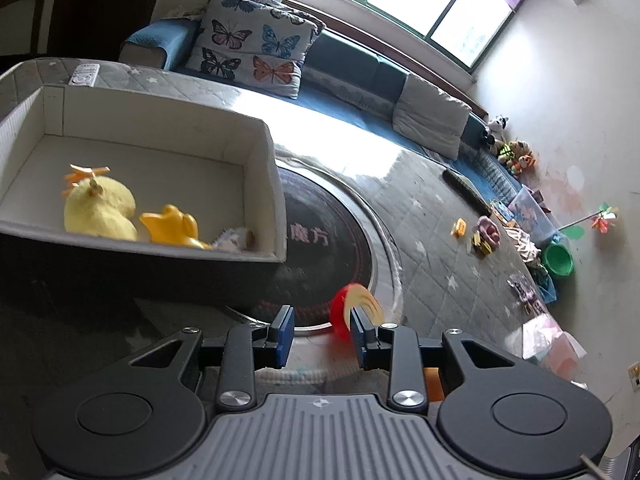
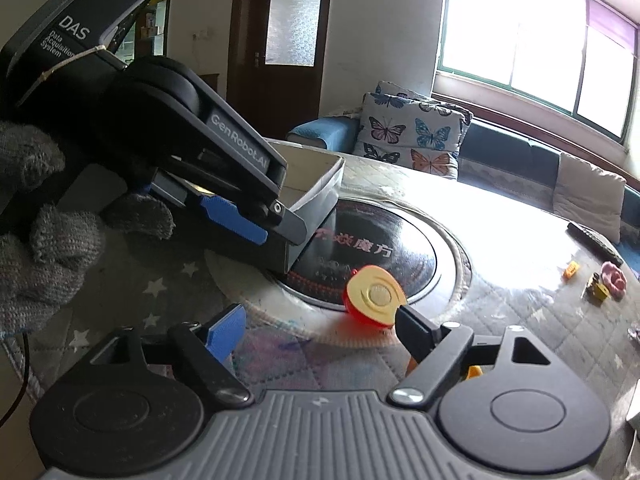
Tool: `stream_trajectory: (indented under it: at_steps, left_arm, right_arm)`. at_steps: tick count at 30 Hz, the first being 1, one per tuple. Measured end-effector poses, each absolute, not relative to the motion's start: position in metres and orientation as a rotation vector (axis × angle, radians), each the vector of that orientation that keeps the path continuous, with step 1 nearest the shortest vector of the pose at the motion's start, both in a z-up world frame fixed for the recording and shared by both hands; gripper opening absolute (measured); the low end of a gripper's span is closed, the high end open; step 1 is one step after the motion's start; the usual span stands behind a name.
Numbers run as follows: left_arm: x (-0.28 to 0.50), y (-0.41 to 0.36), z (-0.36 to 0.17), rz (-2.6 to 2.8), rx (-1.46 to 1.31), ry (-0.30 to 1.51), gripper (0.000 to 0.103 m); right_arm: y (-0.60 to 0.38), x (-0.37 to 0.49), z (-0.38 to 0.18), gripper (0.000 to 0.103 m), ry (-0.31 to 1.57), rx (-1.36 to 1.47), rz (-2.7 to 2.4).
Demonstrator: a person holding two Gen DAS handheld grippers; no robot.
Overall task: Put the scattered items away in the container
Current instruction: 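Move the right gripper to the orange rubber duck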
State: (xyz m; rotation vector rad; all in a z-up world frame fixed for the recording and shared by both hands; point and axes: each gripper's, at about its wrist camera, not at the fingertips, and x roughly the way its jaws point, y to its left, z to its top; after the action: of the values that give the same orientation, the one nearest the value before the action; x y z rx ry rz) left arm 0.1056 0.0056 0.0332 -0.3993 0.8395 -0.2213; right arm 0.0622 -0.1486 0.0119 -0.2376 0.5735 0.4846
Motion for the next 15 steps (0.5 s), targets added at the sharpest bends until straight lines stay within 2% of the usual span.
stream_trajectory:
  at_steps: [3, 15]
  left_arm:
    - [0.102, -0.001, 0.029, -0.227, -0.39, 0.854, 0.034]
    - [0.095, -0.025, 0.021, -0.259, -0.355, 0.89, 0.034]
  right_arm:
    - [-0.153, 0.056, 0.011, 0.09, 0.575, -0.234, 0.473]
    - [-0.18, 0.036, 0.002, 0.093, 0.609, -0.211, 0.389]
